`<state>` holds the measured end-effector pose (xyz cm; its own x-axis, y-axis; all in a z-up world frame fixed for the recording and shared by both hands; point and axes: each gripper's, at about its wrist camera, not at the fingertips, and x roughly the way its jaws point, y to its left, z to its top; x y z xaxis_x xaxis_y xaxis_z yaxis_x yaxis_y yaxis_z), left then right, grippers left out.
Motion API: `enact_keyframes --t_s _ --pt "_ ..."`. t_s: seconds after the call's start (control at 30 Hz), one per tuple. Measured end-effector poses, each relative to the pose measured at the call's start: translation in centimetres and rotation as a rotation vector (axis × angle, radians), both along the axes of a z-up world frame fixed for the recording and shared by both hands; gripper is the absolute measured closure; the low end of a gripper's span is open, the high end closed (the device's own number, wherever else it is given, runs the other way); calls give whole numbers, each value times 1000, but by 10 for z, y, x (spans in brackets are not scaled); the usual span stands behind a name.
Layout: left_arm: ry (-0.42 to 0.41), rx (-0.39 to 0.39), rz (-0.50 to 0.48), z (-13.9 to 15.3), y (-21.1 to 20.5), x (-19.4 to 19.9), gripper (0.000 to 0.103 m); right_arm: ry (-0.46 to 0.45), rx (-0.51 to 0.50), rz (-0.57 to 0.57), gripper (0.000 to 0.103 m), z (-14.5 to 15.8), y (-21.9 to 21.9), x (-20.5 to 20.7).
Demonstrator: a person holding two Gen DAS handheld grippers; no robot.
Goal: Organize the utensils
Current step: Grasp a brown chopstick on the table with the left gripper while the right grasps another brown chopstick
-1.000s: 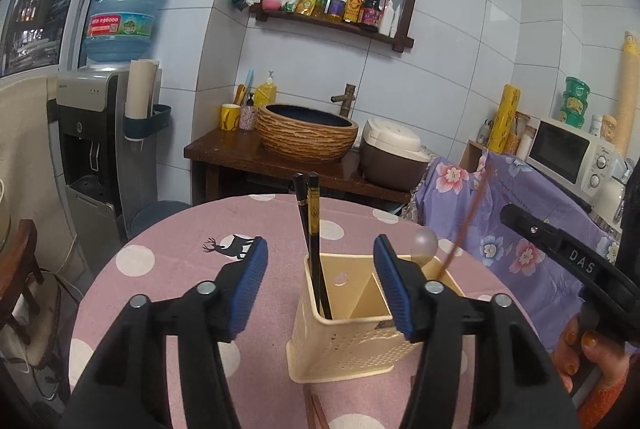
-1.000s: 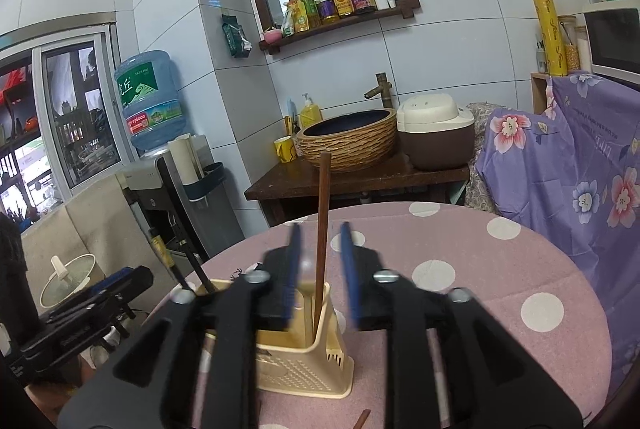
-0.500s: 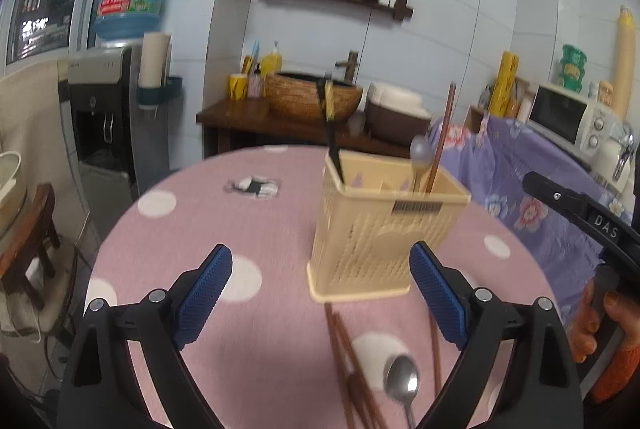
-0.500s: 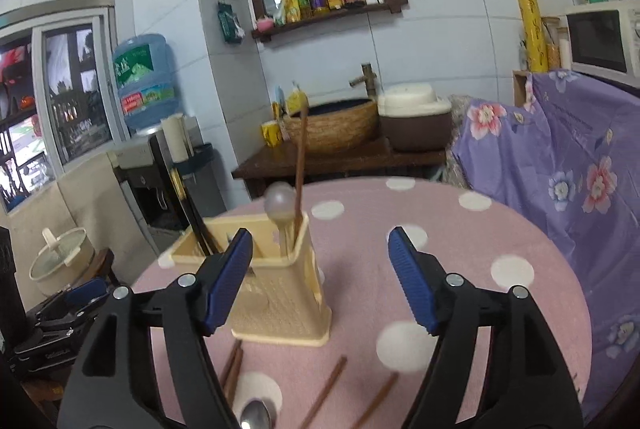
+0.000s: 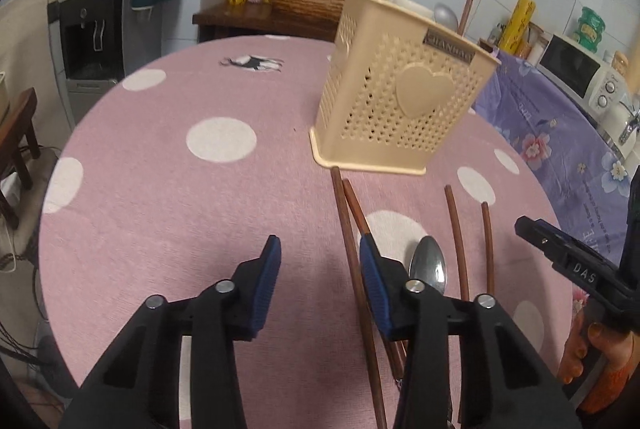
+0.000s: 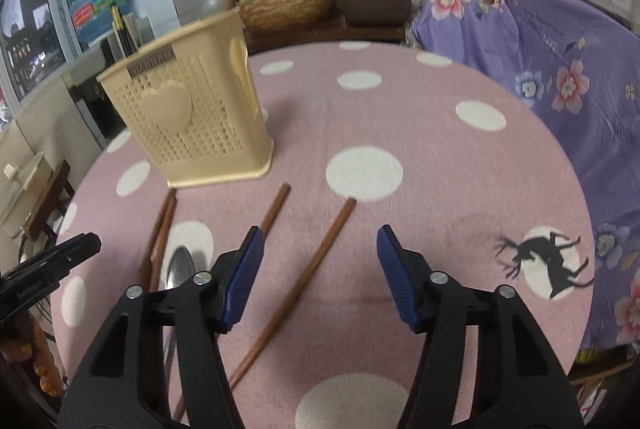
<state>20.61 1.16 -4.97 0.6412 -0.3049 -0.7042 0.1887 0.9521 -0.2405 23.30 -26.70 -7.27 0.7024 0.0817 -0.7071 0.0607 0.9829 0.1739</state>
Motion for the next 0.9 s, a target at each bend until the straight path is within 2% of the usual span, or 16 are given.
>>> enact_keyframes --t_s 0.1,0.4,0.6,0.7,0.9 --pt "15 15 -8 -5 -5 4 72 32 -13 -1 53 -6 3 3" --pt "24 35 2 -12 -8 6 72 130 -6 -2 67 -27 11 23" --pt "30 36 -7 -12 -9 12 72 131 -42 13 80 -25 21 38" --pt "24 47 -29 -11 -15 17 72 131 -16 50 87 -25 25 47" --pt "38 99 -65 -18 -32 32 72 127 1 76 91 -25 27 49"
